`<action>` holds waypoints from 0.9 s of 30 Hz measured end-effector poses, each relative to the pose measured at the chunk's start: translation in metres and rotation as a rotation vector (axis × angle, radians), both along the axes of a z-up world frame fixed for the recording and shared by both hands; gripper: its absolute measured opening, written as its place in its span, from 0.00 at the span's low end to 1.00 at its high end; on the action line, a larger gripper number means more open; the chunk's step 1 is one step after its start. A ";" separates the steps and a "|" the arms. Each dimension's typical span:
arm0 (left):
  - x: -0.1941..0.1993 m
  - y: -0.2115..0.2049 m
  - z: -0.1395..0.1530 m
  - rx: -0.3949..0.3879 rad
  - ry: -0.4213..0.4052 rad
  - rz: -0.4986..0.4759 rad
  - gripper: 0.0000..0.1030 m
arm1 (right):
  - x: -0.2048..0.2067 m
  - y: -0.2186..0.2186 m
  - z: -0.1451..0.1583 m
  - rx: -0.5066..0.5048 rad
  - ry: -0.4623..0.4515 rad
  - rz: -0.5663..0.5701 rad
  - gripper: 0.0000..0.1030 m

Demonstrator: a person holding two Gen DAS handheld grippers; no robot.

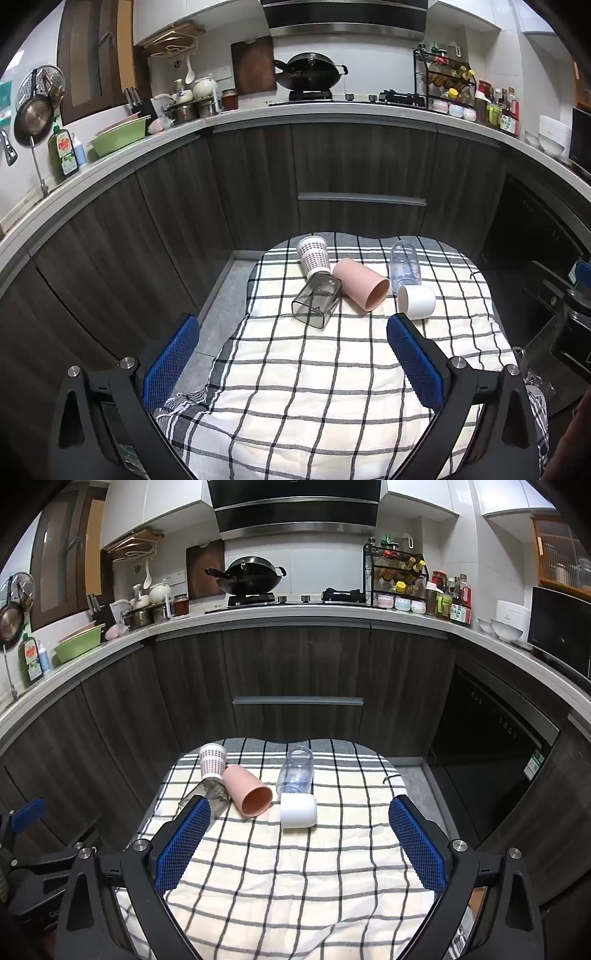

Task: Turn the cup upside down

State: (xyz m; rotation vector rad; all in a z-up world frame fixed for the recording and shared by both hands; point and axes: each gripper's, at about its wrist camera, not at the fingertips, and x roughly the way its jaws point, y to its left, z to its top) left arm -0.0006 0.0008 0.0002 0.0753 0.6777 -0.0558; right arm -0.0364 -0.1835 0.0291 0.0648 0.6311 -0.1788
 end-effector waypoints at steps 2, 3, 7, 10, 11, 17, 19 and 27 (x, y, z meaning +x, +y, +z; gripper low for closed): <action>0.000 0.002 0.000 -0.003 -0.004 -0.003 1.00 | 0.000 0.000 0.000 0.002 0.007 0.001 0.95; -0.003 0.000 0.003 0.002 -0.020 -0.007 1.00 | 0.000 0.000 -0.001 0.003 0.007 0.000 0.95; -0.009 -0.002 0.005 0.015 -0.032 -0.002 1.00 | -0.001 0.000 -0.001 0.000 0.007 0.000 0.95; -0.007 -0.001 0.006 0.018 -0.020 -0.005 1.00 | -0.002 0.000 -0.001 0.000 0.006 -0.001 0.95; -0.007 -0.002 0.005 0.018 -0.019 -0.007 1.00 | -0.002 0.000 -0.001 0.002 0.007 0.000 0.95; -0.010 -0.003 0.006 0.017 -0.028 -0.006 1.00 | -0.003 0.000 0.001 0.002 0.004 0.000 0.95; -0.010 -0.003 0.006 0.015 -0.027 -0.008 1.00 | -0.003 -0.001 0.001 0.003 0.004 0.000 0.95; -0.010 -0.002 0.007 0.015 -0.027 -0.008 1.00 | -0.004 0.000 0.002 0.004 0.003 -0.001 0.95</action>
